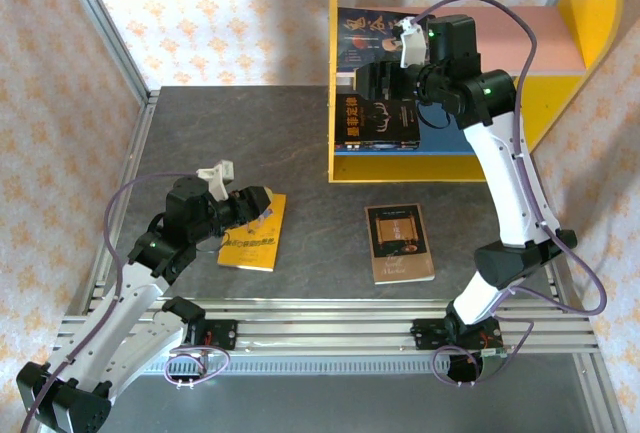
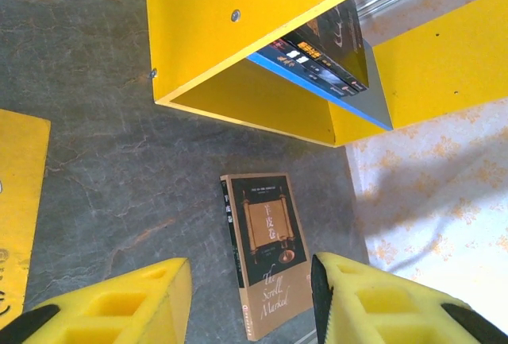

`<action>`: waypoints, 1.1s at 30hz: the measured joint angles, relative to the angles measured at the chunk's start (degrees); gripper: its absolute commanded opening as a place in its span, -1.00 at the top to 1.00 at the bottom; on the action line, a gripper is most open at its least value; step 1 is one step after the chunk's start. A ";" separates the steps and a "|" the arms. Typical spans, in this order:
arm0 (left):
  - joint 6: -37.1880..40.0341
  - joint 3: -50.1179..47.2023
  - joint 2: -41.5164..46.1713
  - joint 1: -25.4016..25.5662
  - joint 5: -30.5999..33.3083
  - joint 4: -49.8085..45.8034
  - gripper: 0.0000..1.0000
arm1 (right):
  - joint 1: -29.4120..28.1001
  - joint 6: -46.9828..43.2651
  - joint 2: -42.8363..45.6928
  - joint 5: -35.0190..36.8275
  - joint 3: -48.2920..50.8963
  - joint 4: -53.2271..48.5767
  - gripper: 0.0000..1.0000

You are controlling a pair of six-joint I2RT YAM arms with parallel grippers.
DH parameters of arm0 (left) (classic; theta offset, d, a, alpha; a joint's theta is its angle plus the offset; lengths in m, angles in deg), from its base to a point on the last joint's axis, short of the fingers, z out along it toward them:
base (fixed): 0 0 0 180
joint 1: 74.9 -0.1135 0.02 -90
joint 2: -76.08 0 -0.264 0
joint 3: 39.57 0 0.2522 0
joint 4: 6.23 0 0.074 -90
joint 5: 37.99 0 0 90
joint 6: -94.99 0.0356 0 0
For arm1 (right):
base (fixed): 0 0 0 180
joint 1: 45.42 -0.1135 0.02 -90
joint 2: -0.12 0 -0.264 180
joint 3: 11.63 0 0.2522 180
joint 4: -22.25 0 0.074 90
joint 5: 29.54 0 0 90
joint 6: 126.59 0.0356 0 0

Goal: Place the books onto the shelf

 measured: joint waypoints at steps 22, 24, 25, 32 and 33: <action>-1.31 -8.20 -5.73 2.16 4.28 2.49 0.09 | -0.20 7.32 36.06 11.08 57.22 7.30 -0.50; -1.64 -9.44 -7.19 4.50 6.12 2.45 0.09 | -0.20 8.98 37.27 11.58 63.10 7.76 -0.49; -1.70 -9.62 -8.07 6.10 7.45 2.32 0.09 | -0.20 9.88 37.62 11.87 65.92 7.78 -0.48; -1.44 -8.90 -15.74 14.03 15.47 1.73 0.11 | -0.52 15.52 39.28 14.84 77.77 8.76 -0.47; -1.18 -8.28 -16.92 14.69 16.90 0.74 0.12 | -0.70 16.09 39.39 15.06 78.42 8.83 -0.47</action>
